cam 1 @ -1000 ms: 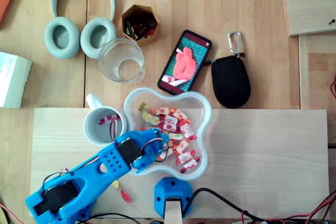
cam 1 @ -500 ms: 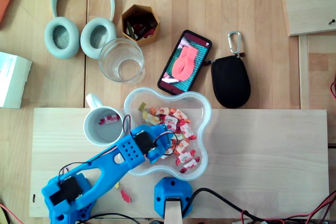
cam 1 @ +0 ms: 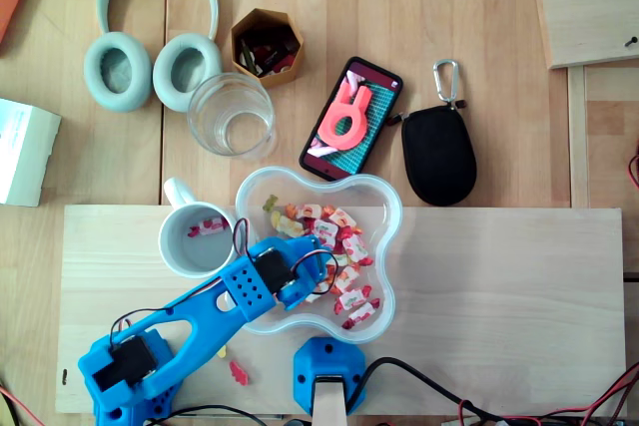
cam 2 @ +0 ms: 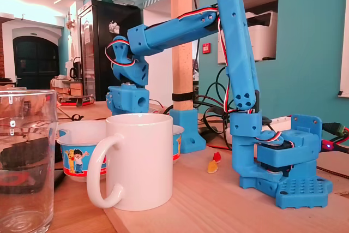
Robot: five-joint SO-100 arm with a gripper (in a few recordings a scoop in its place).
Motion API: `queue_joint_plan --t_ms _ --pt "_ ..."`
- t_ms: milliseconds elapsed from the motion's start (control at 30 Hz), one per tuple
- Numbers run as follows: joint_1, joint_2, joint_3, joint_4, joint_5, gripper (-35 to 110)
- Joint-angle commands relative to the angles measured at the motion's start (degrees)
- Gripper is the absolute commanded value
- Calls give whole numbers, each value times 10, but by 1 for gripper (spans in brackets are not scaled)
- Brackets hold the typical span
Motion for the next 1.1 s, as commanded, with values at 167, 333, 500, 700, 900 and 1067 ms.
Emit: queue_joint_plan --t_ms 167,333,500,700,900,1067 --pt "9 11 -2 7 -33 24" --pt "10 10 -1 7 -45 24" --pt "10 -9 -1 7 -51 24" --pt "13 -25 -10 6 -52 24" --pt "43 -25 -10 6 -53 24" --pt "52 -25 -10 11 -53 24"
